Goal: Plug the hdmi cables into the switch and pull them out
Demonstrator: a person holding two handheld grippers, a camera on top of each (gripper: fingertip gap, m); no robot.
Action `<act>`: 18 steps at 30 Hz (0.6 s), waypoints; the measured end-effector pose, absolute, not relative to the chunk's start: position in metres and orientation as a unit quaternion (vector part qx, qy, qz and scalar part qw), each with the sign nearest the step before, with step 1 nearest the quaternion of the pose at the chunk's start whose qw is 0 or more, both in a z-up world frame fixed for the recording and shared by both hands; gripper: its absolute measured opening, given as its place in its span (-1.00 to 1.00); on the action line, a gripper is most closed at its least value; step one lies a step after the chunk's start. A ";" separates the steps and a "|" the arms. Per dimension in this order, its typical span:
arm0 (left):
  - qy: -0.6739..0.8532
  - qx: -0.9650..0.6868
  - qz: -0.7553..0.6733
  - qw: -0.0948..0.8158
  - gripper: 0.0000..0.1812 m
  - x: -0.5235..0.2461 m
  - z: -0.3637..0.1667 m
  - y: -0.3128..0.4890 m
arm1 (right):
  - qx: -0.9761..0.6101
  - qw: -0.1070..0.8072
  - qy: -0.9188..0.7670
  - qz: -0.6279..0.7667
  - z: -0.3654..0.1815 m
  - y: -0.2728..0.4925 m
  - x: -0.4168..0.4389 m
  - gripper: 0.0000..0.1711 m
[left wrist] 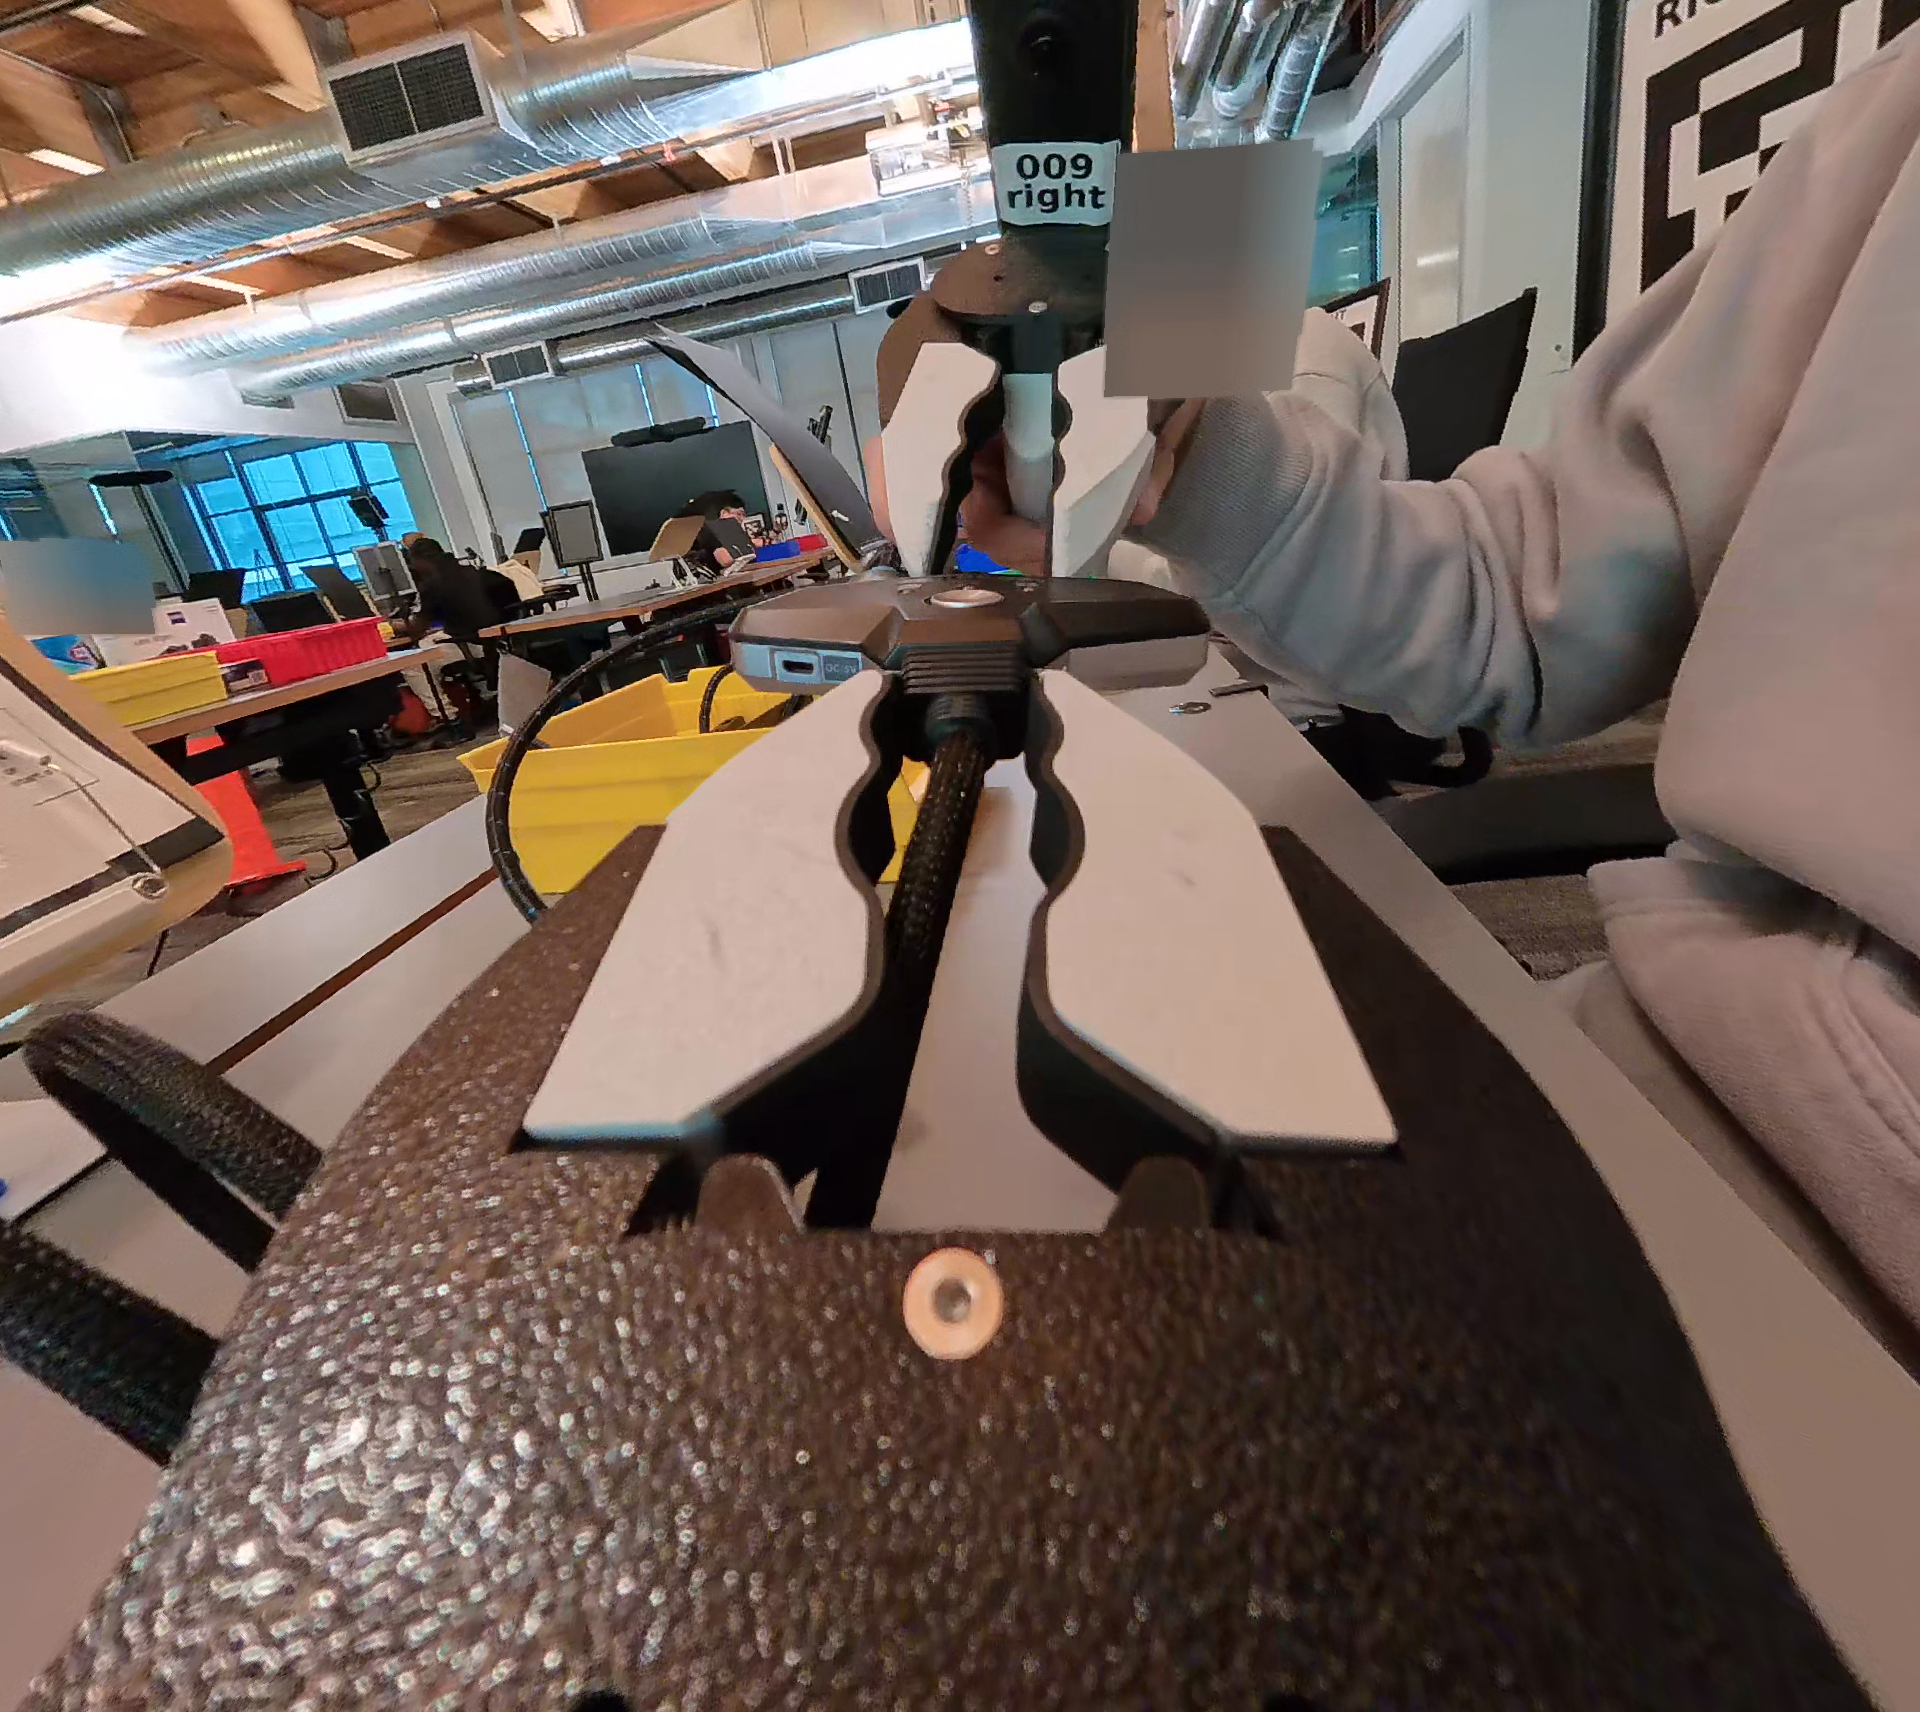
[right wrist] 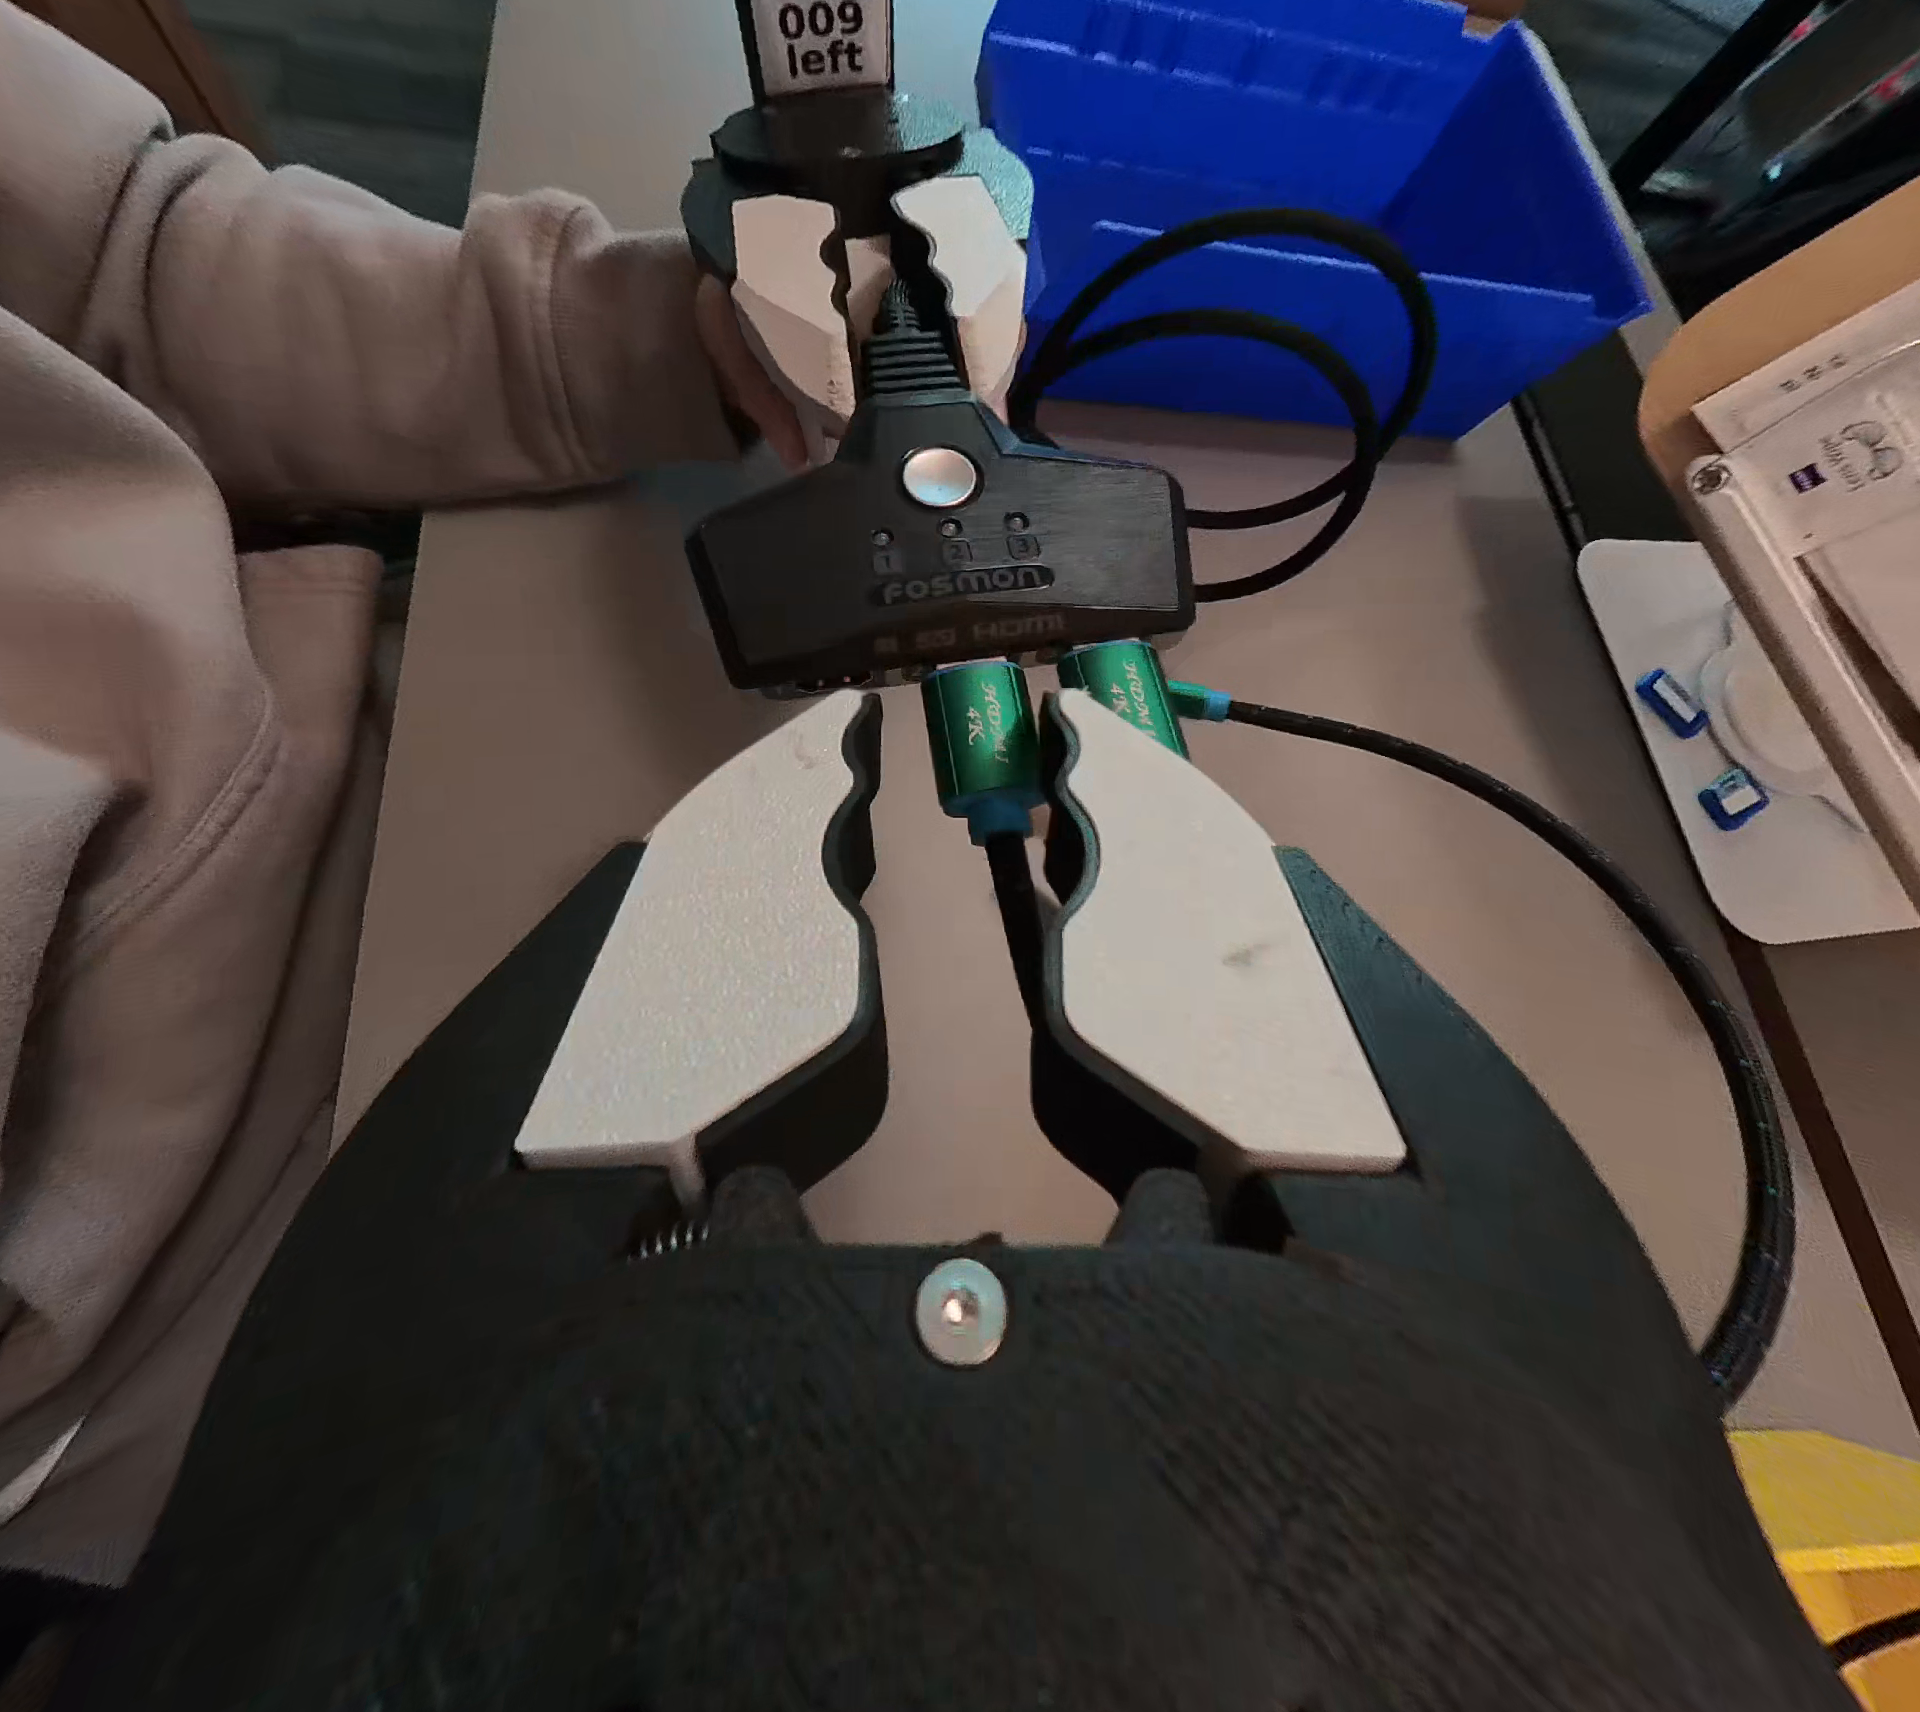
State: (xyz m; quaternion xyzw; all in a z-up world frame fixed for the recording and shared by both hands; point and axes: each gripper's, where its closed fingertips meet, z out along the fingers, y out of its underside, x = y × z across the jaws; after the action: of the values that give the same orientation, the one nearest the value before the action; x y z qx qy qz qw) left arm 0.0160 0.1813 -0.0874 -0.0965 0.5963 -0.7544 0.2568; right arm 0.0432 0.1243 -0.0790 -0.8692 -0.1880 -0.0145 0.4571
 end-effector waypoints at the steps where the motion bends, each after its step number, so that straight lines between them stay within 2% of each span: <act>1: 0.598 -0.095 -0.753 0.256 -0.76 0.016 -0.088 0.181 | -0.872 0.451 -0.190 -0.014 -0.081 0.124 0.043 -0.67; 5: 0.608 -0.086 -0.746 0.258 -0.76 0.015 -0.091 0.177 | -0.884 0.425 -0.194 -0.014 -0.086 0.124 0.044 -0.77; 18: 0.649 -0.081 -0.706 0.272 -0.76 0.018 -0.105 0.173 | -0.917 0.330 -0.224 -0.026 -0.112 0.124 0.048 -0.77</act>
State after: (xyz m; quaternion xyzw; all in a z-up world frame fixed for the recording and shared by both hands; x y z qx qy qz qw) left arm 0.0179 0.1726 -0.1047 -0.0815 0.6490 -0.7057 0.2724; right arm 0.0475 0.1236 -0.1121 -0.9167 -0.2244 -0.0256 0.3297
